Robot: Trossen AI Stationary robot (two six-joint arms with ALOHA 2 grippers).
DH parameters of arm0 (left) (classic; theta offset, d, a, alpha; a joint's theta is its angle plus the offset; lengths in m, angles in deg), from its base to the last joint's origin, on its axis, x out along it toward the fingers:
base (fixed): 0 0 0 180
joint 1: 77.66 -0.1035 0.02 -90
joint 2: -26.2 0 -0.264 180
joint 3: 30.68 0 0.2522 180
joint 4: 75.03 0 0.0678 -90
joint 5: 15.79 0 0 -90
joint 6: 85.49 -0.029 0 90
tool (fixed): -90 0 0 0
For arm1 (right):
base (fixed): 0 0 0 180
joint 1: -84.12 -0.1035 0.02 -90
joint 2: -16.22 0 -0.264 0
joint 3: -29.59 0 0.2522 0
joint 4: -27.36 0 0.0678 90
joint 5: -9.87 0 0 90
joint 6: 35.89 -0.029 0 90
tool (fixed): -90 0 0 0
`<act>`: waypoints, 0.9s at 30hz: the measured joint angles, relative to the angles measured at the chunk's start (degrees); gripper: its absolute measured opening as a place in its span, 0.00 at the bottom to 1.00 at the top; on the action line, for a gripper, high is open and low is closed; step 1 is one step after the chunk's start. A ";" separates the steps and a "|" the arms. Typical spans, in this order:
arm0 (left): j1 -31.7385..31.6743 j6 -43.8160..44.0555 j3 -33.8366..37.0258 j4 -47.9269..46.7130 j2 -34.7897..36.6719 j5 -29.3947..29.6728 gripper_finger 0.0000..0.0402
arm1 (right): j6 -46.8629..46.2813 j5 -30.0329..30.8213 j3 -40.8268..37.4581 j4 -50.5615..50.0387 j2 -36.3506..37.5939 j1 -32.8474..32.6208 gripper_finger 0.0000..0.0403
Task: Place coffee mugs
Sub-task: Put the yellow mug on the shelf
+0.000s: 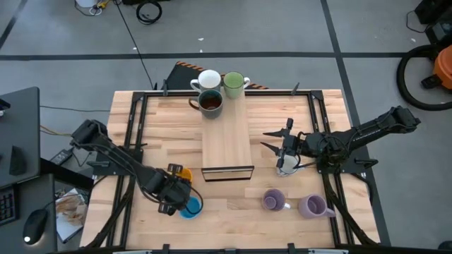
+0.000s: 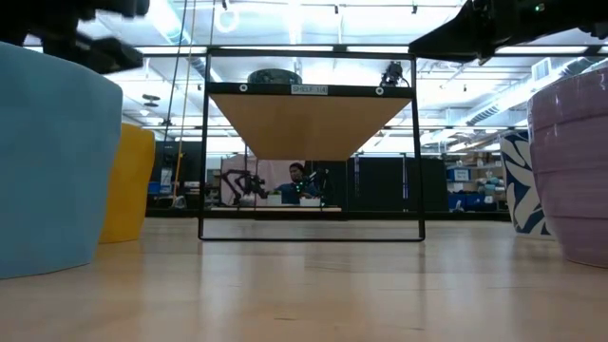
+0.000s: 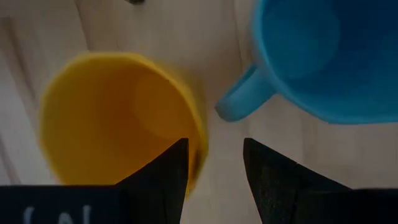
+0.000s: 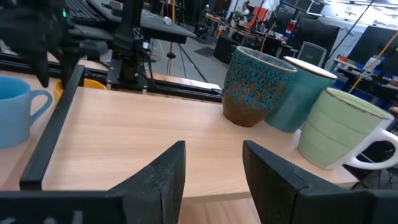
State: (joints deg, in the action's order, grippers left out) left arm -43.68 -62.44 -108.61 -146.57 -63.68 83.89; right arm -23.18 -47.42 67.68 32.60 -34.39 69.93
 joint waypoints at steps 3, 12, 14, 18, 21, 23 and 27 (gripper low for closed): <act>-0.49 -0.13 3.06 1.54 -0.15 -0.78 0.39 | 0.04 -1.00 0.00 0.54 0.00 0.00 0.41; -3.37 -1.09 11.01 11.19 1.92 -5.08 0.29 | -0.14 -1.40 0.00 0.77 0.00 0.02 0.41; -3.70 -1.53 11.30 11.30 1.92 -5.11 0.26 | -0.20 -1.40 0.00 0.77 0.00 0.02 0.41; -4.72 -1.85 11.08 10.62 1.96 -5.84 0.16 | -0.52 -1.40 0.00 0.71 0.01 0.02 0.41; -5.95 -2.03 9.16 6.38 2.07 -6.61 0.07 | -0.56 -1.40 0.00 0.69 0.01 0.02 0.41; -6.91 -2.74 6.93 3.15 2.38 -6.35 0.06 | -0.76 -1.40 0.00 0.67 0.00 0.02 0.41; -9.92 -2.70 0.69 -6.12 3.22 -6.77 0.06 | -0.78 -1.81 0.00 0.69 0.02 0.02 0.41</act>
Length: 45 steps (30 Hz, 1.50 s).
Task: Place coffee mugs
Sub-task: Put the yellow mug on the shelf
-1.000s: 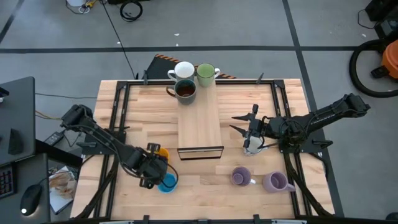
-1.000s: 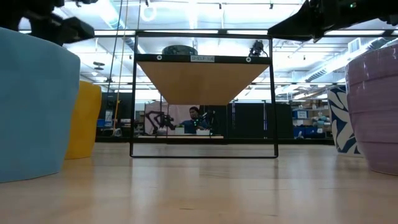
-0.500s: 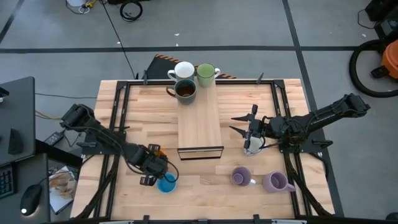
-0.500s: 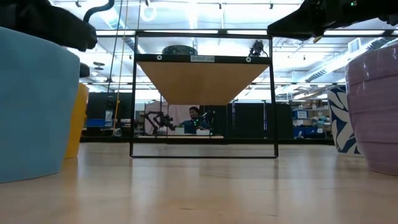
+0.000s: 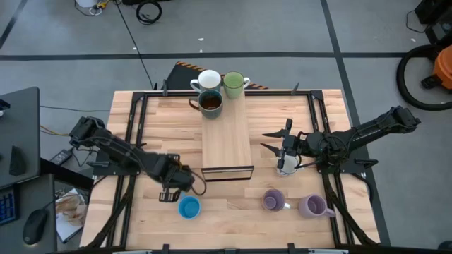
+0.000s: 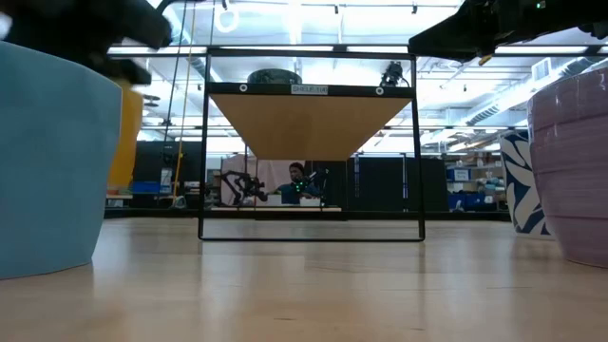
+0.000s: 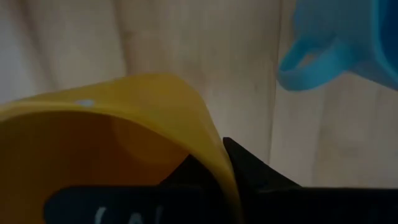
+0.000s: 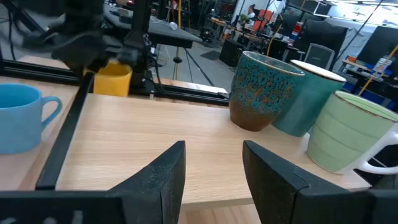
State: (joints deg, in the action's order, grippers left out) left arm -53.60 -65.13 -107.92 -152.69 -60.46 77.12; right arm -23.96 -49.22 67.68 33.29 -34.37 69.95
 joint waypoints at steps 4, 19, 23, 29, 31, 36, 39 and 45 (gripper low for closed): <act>-4.21 1.08 -9.94 -11.62 0.16 -0.34 0.08 | -0.01 -0.53 0.00 0.07 0.00 -0.01 0.41; -26.04 0.19 -36.68 -20.89 -3.42 2.35 0.09 | 0.14 -0.57 0.00 0.09 0.00 0.00 0.41; -26.93 -3.14 -43.24 -21.06 -8.52 2.65 0.09 | 0.48 -0.58 0.00 0.13 0.00 0.01 0.41; -26.47 -4.96 -51.44 -24.46 -17.41 2.13 0.09 | 0.63 -0.58 0.00 -0.01 0.00 0.03 0.41; -26.41 -4.94 -52.42 -24.99 -19.21 2.43 0.09 | 0.63 -0.58 0.00 -0.04 0.00 0.03 0.41; -26.41 -4.76 -52.56 -24.00 -21.74 3.73 0.09 | 0.86 -0.60 0.00 -0.04 0.00 0.03 0.41; -26.37 -5.64 -52.56 -23.54 -22.80 4.88 0.09 | 0.87 -0.60 0.00 -0.06 0.00 0.03 0.41; -26.37 -6.05 -52.56 -18.91 -22.96 5.03 0.09 | 0.85 -0.60 0.00 -0.07 0.00 0.03 0.41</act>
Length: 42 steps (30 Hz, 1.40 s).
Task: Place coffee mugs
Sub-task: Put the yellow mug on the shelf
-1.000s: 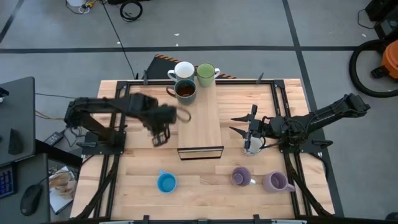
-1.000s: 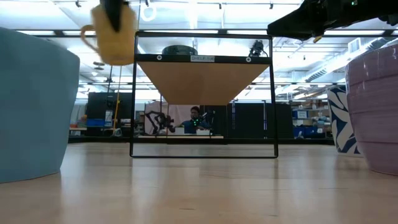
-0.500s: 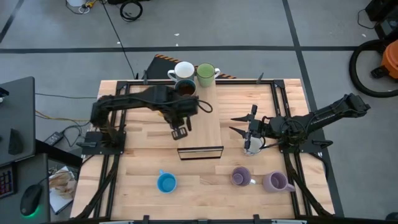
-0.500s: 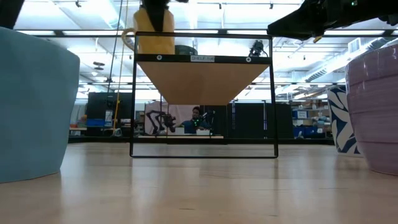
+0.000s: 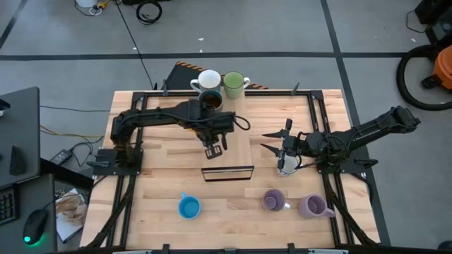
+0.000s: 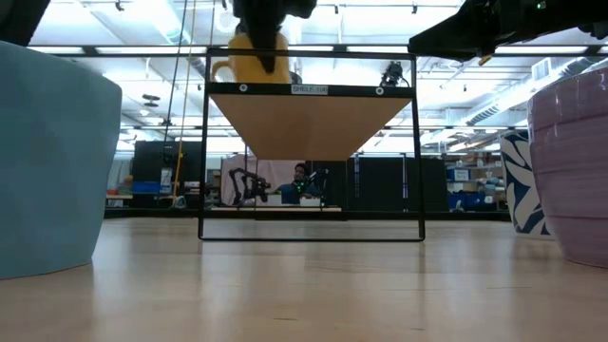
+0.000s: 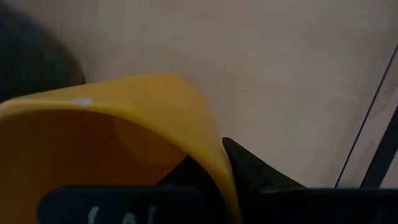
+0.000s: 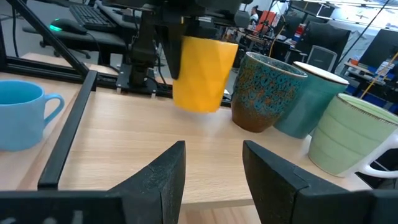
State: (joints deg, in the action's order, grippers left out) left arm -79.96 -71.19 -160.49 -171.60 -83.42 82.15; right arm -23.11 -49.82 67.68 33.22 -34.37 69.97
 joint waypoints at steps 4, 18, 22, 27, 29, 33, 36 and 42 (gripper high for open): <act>-0.04 0.04 0.04 0.66 0.00 0.07 0.09 | 0.00 0.00 0.00 -0.01 0.00 0.00 0.41; -0.48 1.60 0.35 1.15 -1.51 0.33 0.10 | 0.02 0.00 0.00 -0.02 0.00 0.00 0.41; -0.80 0.52 0.35 1.39 -2.08 -0.31 0.10 | 0.14 0.00 0.00 -0.02 0.00 0.00 0.41; -0.78 -0.67 0.35 1.93 -2.27 -1.19 0.10 | 0.26 0.00 0.00 -0.10 -0.02 -0.02 0.41; -0.76 -1.65 0.35 2.01 -2.27 -1.19 0.10 | 0.28 0.00 0.00 -0.07 -0.02 -0.02 0.41; -0.79 -1.95 0.33 2.21 -2.27 -0.98 0.15 | 0.28 0.00 0.00 -0.10 -0.02 -0.02 0.41; -0.79 -2.12 0.33 2.15 -2.27 -1.05 0.19 | 0.28 0.00 0.00 -0.11 -0.02 -0.02 0.41; -0.79 -2.74 0.33 2.11 -2.24 -1.13 0.29 | 0.31 0.00 0.00 -0.09 -0.02 -0.02 0.41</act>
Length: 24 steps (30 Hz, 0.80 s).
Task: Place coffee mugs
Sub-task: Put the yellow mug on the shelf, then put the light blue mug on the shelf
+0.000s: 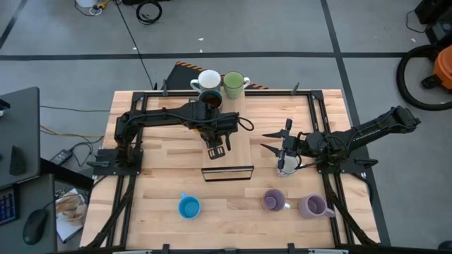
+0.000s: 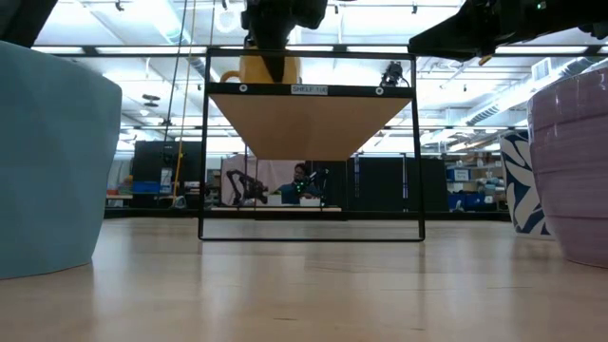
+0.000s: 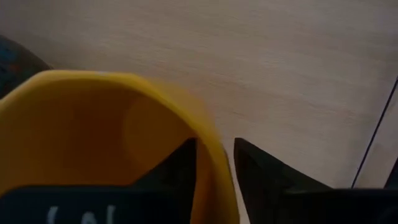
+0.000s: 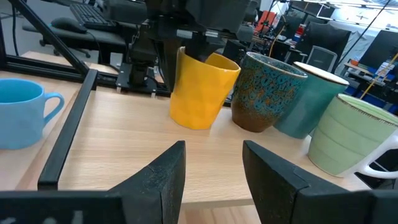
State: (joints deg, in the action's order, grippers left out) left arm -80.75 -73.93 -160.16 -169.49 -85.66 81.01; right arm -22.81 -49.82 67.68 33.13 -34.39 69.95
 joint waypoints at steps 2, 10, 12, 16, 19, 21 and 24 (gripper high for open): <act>0.00 -0.23 0.00 -0.23 0.09 0.00 0.30 | -0.02 0.00 0.00 -0.02 0.00 0.00 0.41; 0.13 -2.10 -0.09 -0.73 0.16 0.56 0.31 | -0.02 0.00 0.00 -0.02 0.00 0.00 0.41; 0.15 -2.78 -0.09 -0.79 0.16 1.52 0.31 | -0.02 0.02 0.00 -0.02 0.00 0.00 0.41; 0.64 -3.76 -1.40 -1.64 0.19 2.19 0.31 | -0.02 0.02 0.00 -0.02 0.00 0.00 0.41; 1.32 -4.79 -3.66 -1.72 0.21 2.85 0.31 | -0.02 0.02 0.00 -0.05 0.00 0.00 0.41; 1.80 -4.92 -5.75 -1.77 0.21 3.74 0.31 | -0.02 0.02 0.00 -0.07 0.00 0.00 0.41; 2.39 -5.21 -9.49 -3.66 0.21 5.35 0.31 | -0.02 0.02 0.00 -0.07 0.00 0.00 0.41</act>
State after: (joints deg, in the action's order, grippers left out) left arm -78.36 -79.14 -169.65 -173.15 -85.46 86.36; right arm -22.83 -49.80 67.68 33.07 -34.39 69.95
